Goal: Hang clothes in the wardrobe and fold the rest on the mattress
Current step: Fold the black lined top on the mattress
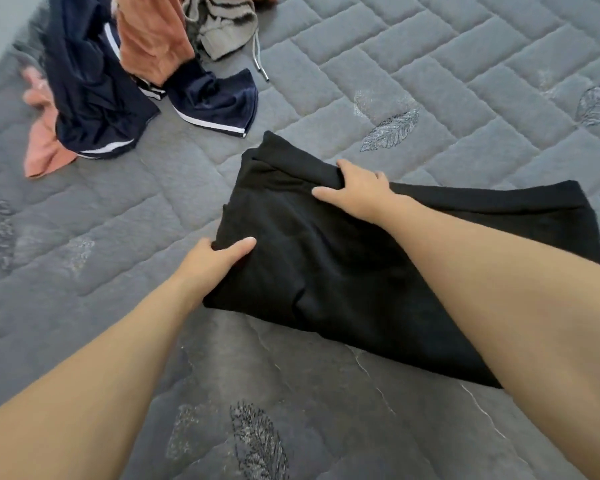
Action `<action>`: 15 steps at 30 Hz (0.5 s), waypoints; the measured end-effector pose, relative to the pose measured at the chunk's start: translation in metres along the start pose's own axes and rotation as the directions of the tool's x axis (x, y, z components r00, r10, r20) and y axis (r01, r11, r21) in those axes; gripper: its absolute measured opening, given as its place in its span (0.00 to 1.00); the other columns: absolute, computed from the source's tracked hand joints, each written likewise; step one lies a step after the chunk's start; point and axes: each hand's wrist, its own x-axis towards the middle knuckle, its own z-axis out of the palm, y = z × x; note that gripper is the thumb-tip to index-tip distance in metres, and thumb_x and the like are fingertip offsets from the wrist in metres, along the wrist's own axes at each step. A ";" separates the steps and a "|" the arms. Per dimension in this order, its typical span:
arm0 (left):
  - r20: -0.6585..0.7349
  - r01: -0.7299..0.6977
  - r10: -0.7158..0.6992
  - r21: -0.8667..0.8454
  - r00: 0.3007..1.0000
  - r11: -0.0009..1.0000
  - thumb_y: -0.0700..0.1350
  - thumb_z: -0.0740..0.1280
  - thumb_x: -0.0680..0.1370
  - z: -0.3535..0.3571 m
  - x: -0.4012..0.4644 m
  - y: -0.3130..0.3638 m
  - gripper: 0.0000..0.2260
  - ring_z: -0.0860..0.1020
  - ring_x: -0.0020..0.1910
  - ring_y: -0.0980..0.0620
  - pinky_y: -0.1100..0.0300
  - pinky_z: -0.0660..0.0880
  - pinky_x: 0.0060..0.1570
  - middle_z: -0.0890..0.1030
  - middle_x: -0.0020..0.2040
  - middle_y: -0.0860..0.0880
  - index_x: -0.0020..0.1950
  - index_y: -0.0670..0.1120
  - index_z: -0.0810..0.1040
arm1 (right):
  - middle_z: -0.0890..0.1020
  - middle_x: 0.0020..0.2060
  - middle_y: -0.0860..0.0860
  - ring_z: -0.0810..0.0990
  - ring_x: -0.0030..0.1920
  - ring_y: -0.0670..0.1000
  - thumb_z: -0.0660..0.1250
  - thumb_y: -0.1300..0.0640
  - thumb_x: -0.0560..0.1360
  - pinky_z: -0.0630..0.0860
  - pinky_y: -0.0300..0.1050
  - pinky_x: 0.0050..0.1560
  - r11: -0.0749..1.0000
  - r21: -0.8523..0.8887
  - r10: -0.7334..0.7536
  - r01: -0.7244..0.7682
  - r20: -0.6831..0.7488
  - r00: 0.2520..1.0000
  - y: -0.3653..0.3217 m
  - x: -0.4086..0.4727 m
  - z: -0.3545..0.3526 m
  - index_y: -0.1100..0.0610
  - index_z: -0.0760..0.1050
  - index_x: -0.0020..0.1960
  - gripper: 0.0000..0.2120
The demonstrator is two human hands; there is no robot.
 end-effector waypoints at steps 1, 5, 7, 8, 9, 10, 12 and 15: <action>0.051 -0.009 0.012 -0.056 0.999 0.998 0.67 0.79 0.58 -0.001 -0.001 -0.002 0.41 0.83 0.52 0.50 0.51 0.80 0.54 0.83 0.56 0.50 0.64 0.47 0.75 | 0.73 0.68 0.54 0.71 0.68 0.59 0.63 0.27 0.69 0.63 0.59 0.70 1.000 0.020 0.004 -0.005 0.029 1.000 -0.020 0.013 0.001 0.53 0.64 0.72 0.41; 0.214 0.015 0.043 -0.261 0.976 0.965 0.58 0.81 0.63 0.007 -0.001 -0.011 0.32 0.85 0.51 0.48 0.50 0.82 0.50 0.85 0.55 0.49 0.64 0.50 0.77 | 0.76 0.65 0.52 0.75 0.63 0.56 0.73 0.30 0.62 0.71 0.51 0.62 0.982 0.184 -0.002 -0.028 0.165 0.986 -0.078 0.051 0.003 0.53 0.68 0.69 0.43; 0.290 0.097 0.013 -0.362 0.957 0.927 0.57 0.77 0.70 0.008 -0.005 -0.018 0.21 0.85 0.49 0.46 0.49 0.82 0.44 0.86 0.52 0.49 0.60 0.53 0.80 | 0.77 0.62 0.52 0.77 0.60 0.57 0.77 0.36 0.61 0.73 0.51 0.62 0.977 0.192 0.043 -0.092 0.246 0.968 -0.093 0.059 0.007 0.54 0.71 0.68 0.41; 0.305 0.128 -0.001 -0.398 0.952 0.908 0.57 0.75 0.72 0.006 -0.007 -0.023 0.18 0.85 0.49 0.46 0.49 0.81 0.42 0.86 0.52 0.49 0.59 0.55 0.80 | 0.78 0.61 0.53 0.78 0.59 0.58 0.78 0.39 0.61 0.75 0.54 0.61 0.969 0.199 0.086 -0.146 0.284 0.955 -0.098 0.059 0.011 0.55 0.71 0.68 0.41; 0.307 0.150 -0.013 -0.425 0.951 0.893 0.58 0.73 0.73 0.003 -0.010 -0.028 0.16 0.86 0.48 0.46 0.50 0.81 0.39 0.86 0.52 0.50 0.59 0.56 0.80 | 0.78 0.59 0.54 0.79 0.56 0.60 0.78 0.44 0.61 0.77 0.55 0.59 0.952 0.235 0.113 -0.193 0.315 0.942 -0.103 0.057 0.015 0.55 0.72 0.67 0.38; 0.296 0.163 -0.028 -0.442 0.955 0.882 0.58 0.72 0.74 -0.003 -0.015 -0.033 0.15 0.86 0.47 0.47 0.51 0.80 0.38 0.86 0.51 0.50 0.58 0.56 0.80 | 0.80 0.57 0.56 0.81 0.52 0.60 0.77 0.49 0.62 0.79 0.55 0.54 0.929 0.293 0.119 -0.224 0.336 0.934 -0.110 0.053 0.019 0.55 0.74 0.64 0.32; 0.228 0.153 -0.048 -0.468 0.972 0.870 0.56 0.71 0.76 -0.026 -0.030 -0.037 0.13 0.86 0.47 0.45 0.49 0.81 0.39 0.86 0.51 0.49 0.59 0.55 0.79 | 0.81 0.50 0.58 0.82 0.45 0.61 0.72 0.58 0.63 0.81 0.51 0.43 0.886 0.385 0.113 -0.258 0.361 0.926 -0.137 0.038 0.025 0.55 0.75 0.56 0.22; 0.068 0.061 -0.029 -0.524 0.997 0.849 0.50 0.71 0.77 -0.088 -0.060 -0.027 0.12 0.85 0.47 0.44 0.51 0.81 0.41 0.86 0.51 0.45 0.59 0.50 0.80 | 0.81 0.47 0.59 0.82 0.43 0.60 0.70 0.63 0.63 0.81 0.53 0.41 0.820 0.532 0.048 -0.214 0.308 0.950 -0.200 0.017 0.016 0.55 0.74 0.52 0.18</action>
